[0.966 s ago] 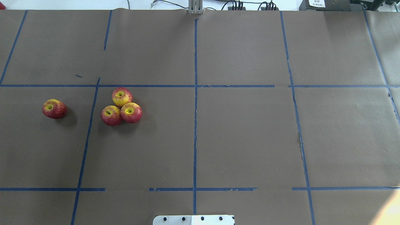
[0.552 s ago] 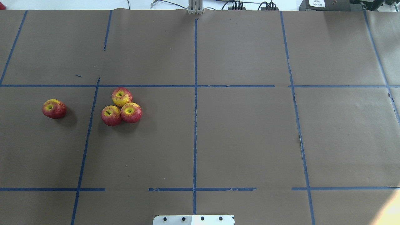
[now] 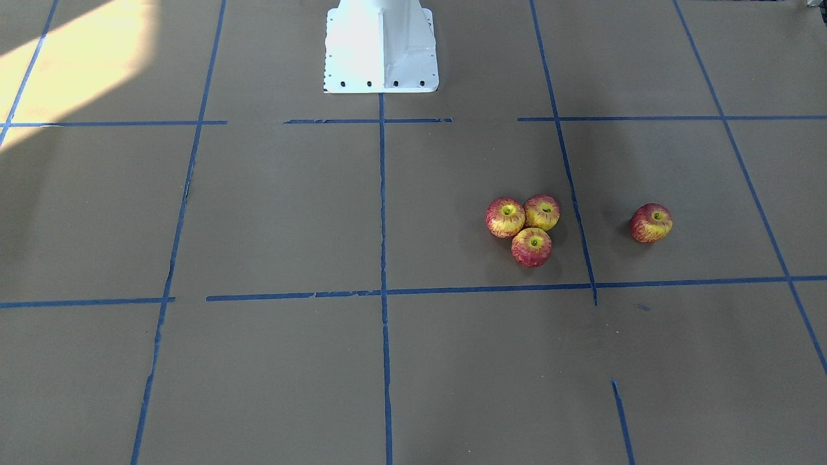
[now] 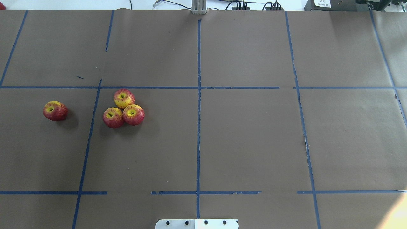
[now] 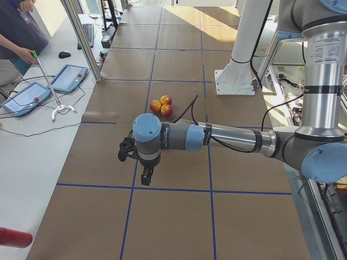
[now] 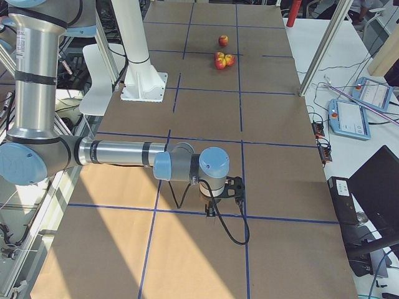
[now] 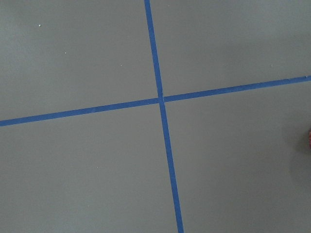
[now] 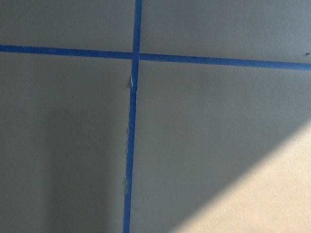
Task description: Stack apples
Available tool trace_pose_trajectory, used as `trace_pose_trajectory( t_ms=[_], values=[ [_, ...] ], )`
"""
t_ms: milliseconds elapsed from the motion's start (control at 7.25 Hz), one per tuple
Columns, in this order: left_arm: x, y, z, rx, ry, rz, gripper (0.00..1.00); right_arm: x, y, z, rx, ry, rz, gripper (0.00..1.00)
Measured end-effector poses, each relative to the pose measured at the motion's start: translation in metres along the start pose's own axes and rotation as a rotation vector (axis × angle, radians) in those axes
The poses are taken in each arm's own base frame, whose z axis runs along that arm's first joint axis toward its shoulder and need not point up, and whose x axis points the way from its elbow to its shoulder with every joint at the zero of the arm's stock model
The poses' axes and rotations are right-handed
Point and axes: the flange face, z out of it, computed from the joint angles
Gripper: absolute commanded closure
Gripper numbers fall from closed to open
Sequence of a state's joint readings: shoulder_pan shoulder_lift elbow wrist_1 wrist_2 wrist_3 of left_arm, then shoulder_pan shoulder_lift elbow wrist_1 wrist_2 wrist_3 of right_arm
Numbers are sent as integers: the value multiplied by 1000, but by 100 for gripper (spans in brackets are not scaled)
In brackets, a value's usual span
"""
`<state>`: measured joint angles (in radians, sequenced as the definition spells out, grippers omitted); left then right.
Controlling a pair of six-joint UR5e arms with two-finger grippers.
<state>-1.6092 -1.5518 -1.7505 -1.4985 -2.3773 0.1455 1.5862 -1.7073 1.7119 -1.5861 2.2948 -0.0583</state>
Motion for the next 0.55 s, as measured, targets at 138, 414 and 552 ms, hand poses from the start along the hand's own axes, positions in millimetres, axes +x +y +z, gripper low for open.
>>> trace_pose_trajectory(
  t_ms=[138,414,552],
  values=[
    [15,-14,1,1,0,18,0,0,0,0,0,0,0,0],
    [51,-38,13,31,-50,20,0,0,0,0,0,0,0,0],
    [74,-49,25,70,-82,6,0,0,0,0,0,0,0,0]
  ],
)
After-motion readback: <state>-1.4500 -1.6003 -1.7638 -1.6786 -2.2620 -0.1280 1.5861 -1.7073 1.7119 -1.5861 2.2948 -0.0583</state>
